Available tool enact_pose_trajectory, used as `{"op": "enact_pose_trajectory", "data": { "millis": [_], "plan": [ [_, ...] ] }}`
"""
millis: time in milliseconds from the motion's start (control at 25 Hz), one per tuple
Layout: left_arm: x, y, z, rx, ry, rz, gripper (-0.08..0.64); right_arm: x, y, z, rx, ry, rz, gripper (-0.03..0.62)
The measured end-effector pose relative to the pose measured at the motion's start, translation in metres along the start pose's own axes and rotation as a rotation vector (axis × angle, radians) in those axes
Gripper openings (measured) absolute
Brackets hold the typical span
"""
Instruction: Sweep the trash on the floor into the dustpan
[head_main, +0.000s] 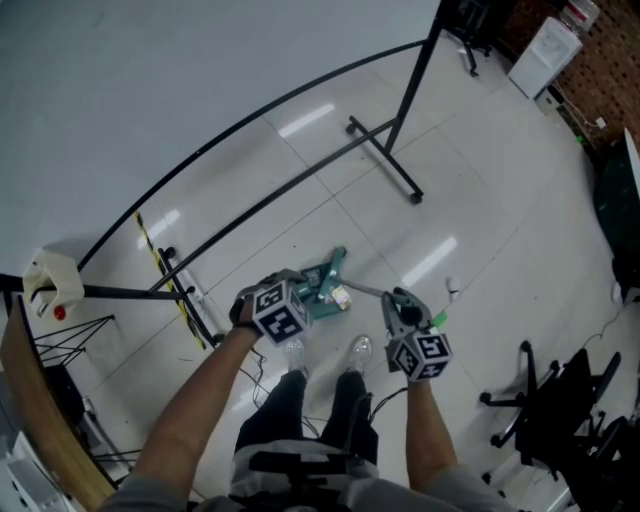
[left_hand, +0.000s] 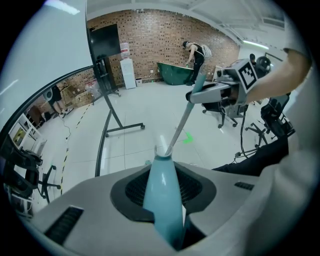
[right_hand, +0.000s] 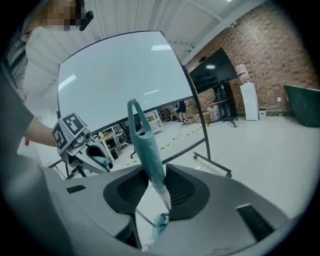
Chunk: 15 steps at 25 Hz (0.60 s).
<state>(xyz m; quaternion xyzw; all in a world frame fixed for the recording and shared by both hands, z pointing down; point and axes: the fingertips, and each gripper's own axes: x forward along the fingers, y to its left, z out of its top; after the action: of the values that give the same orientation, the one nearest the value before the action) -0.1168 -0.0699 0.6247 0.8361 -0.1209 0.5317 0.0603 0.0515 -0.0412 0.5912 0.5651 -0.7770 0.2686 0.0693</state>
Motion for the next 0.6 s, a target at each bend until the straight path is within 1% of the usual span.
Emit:
{"op": "enact_pose_trajectory", "data": {
  "millis": [80,160,320,480,600],
  "plan": [
    [0.0,-0.001,-0.004,-0.006,0.001,-0.004,0.11,-0.002,0.007,0.0,0.014,-0.001,-0.004,0.109],
    [0.0,-0.002,-0.007,-0.012,0.002,-0.009,0.109,-0.003,0.004,0.007,0.022,-0.02,-0.028,0.106],
    [0.0,-0.002,-0.016,-0.027,0.0,-0.016,0.11,-0.003,-0.015,0.038,0.042,-0.1,-0.08,0.101],
    [0.0,-0.002,-0.02,-0.038,-0.002,-0.015,0.11,-0.015,-0.03,0.078,0.008,-0.176,-0.126,0.101],
    [0.0,-0.002,-0.02,-0.042,-0.002,-0.013,0.11,-0.023,-0.047,0.093,-0.01,-0.216,-0.167,0.101]
  ]
}}
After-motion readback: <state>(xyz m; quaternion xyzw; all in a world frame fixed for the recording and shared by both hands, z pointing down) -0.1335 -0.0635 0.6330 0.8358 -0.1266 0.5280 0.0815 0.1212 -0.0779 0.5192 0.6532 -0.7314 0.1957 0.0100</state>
